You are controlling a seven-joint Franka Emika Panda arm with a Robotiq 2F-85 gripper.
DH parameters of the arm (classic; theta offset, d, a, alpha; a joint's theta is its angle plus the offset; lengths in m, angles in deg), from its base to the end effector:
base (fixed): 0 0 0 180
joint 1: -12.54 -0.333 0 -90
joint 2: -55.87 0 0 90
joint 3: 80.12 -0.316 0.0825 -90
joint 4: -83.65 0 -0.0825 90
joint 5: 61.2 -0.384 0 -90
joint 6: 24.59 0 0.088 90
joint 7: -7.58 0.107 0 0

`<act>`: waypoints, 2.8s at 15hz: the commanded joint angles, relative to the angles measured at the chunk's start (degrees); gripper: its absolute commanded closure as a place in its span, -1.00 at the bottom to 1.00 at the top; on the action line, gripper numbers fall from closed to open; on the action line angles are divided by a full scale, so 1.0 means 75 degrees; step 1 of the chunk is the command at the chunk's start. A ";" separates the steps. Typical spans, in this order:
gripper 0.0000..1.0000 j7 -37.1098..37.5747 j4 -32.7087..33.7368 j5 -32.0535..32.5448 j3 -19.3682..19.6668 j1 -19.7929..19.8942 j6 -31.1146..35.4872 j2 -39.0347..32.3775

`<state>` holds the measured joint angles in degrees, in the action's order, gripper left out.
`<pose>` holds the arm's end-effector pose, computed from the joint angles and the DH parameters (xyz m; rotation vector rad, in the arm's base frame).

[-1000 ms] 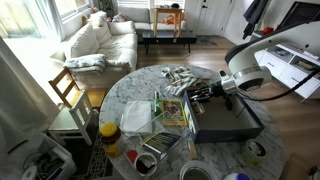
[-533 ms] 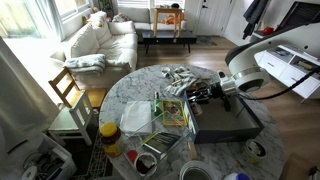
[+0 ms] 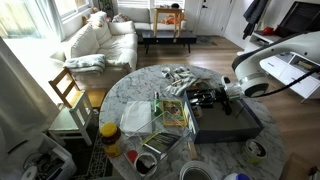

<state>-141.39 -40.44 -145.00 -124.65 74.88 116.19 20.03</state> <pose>0.5241 -0.1525 0.1726 -2.1221 -0.9179 -1.4069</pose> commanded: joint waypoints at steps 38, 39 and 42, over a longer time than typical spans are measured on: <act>-1.00 0.5902 -0.0440 0.4073 0.7190 -0.7049 -0.1250 0.4252; -1.00 0.6495 -0.0473 0.4541 0.7194 -0.6991 -0.1655 0.4417; -1.00 0.8289 -0.0561 0.5981 0.7219 -0.6977 -0.2541 0.4881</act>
<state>-90.50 -42.39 -109.39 -71.25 22.54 102.14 52.01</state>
